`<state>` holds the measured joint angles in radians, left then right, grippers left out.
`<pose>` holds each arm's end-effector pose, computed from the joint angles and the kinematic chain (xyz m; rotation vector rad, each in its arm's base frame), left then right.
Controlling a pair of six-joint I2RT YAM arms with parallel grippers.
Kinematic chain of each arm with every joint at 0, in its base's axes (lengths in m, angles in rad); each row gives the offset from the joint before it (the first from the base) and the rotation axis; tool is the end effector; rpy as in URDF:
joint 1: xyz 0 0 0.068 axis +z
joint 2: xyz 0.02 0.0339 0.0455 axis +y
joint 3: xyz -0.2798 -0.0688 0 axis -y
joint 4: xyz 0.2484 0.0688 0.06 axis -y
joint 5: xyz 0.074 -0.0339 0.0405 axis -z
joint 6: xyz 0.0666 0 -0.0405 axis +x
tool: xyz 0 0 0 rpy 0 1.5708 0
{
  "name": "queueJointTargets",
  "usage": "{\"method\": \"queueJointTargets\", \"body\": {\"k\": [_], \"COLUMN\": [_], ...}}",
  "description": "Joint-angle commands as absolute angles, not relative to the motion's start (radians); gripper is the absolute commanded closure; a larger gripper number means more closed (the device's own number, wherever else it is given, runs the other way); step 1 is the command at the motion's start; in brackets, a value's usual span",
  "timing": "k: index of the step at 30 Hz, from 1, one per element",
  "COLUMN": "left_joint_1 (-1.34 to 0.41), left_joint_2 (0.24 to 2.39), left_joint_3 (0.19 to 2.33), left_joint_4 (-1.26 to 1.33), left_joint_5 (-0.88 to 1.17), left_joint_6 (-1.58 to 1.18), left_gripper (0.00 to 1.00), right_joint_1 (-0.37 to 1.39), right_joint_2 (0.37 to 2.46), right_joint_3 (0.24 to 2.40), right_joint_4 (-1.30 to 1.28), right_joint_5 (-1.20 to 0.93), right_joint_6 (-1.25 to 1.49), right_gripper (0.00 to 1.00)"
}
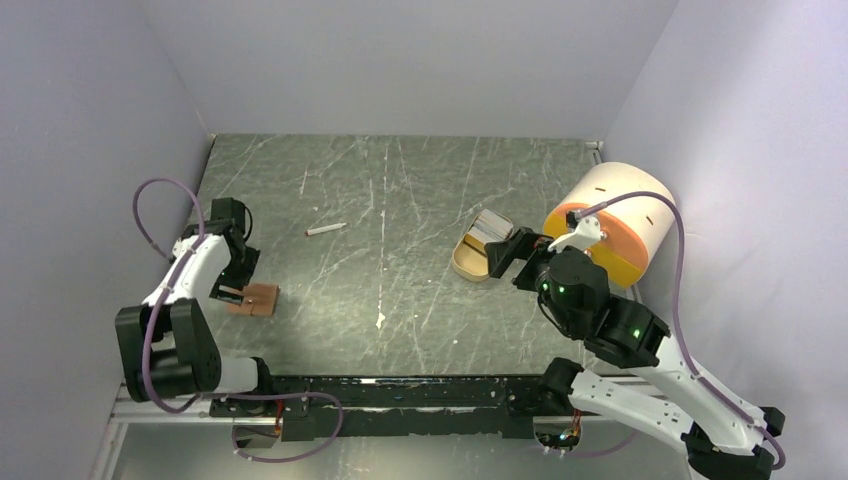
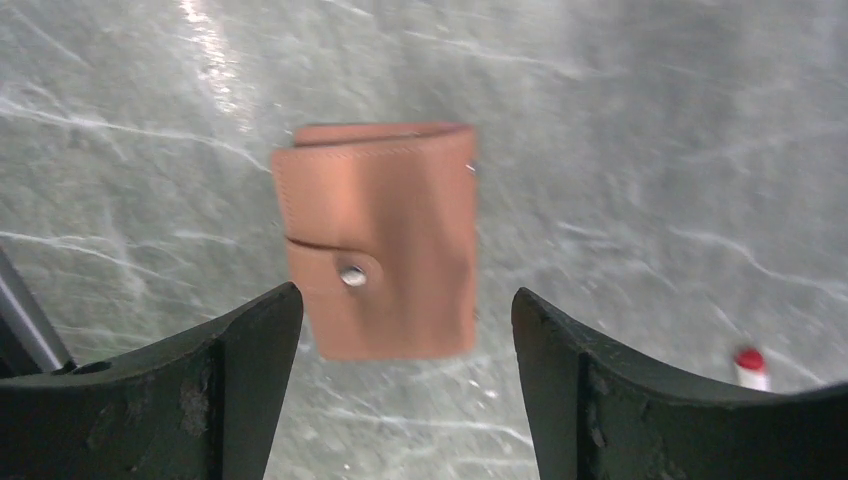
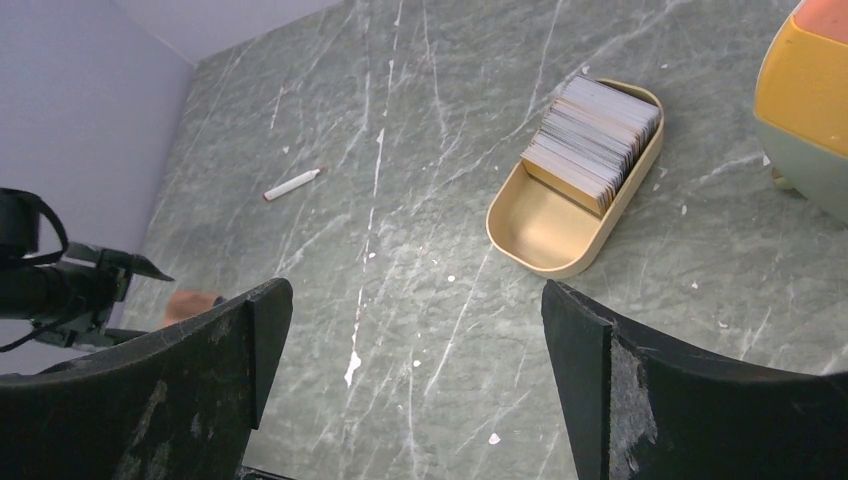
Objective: Put the credit cards into the card holder
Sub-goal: Move the card holder to the center of the board.
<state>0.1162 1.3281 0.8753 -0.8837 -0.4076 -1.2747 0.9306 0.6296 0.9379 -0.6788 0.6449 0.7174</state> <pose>0.2291 0.0533 0.1989 -1.7872 2.0386 0.2942 0.1103 0.0811 0.3647 0.2235 1.8827 0.5088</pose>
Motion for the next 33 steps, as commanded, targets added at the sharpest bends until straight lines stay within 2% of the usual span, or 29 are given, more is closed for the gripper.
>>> {"method": "queueJointTargets", "body": {"k": [1, 6, 8, 10, 14, 22, 28, 33], "left_joint_1": [0.186, 0.186, 0.186, 0.186, 0.160, -0.179, -0.451, -0.610], "left_joint_2": [1.411, 1.499, 1.527, 1.537, 1.527, 1.502, 1.545, 1.576], "left_joint_3": [0.847, 0.829, 0.818, 0.796, 0.763, 0.782, 0.911, 1.037], "left_joint_4": [-0.852, -0.791, -0.780, -0.737, -0.683, -0.709, -0.718, -0.647], "left_joint_5": [-0.388, -0.345, -0.323, -0.277, -0.198, -0.113, -0.089, -0.055], "left_joint_6": [-1.228, -1.198, -1.185, -1.143, -1.108, -1.237, -1.322, -1.256], "left_gripper": [0.19, 0.21, 0.27, 0.38, 0.40, 0.43, 0.43, 0.35], "right_joint_1": [0.925, 0.926, 0.925, 0.925, 0.925, 0.925, 0.925, 0.926], "right_joint_2": [0.616, 0.622, 0.621, 0.622, 0.628, 0.652, 0.667, 0.685], "right_joint_3": [0.939, 0.948, 0.945, 0.942, 0.942, 0.936, 0.931, 0.931], "right_joint_4": [-0.655, -0.664, -0.660, -0.655, -0.647, -0.633, -0.640, -0.655], "right_joint_5": [0.662, 0.669, 0.674, 0.673, 0.666, 0.661, 0.655, 0.645], "right_joint_6": [0.696, 0.692, 0.690, 0.688, 0.688, 0.695, 0.707, 0.718], "right_gripper": [0.00, 0.00, 0.00, 0.00, 0.00, 0.00, 0.00, 0.00]}}
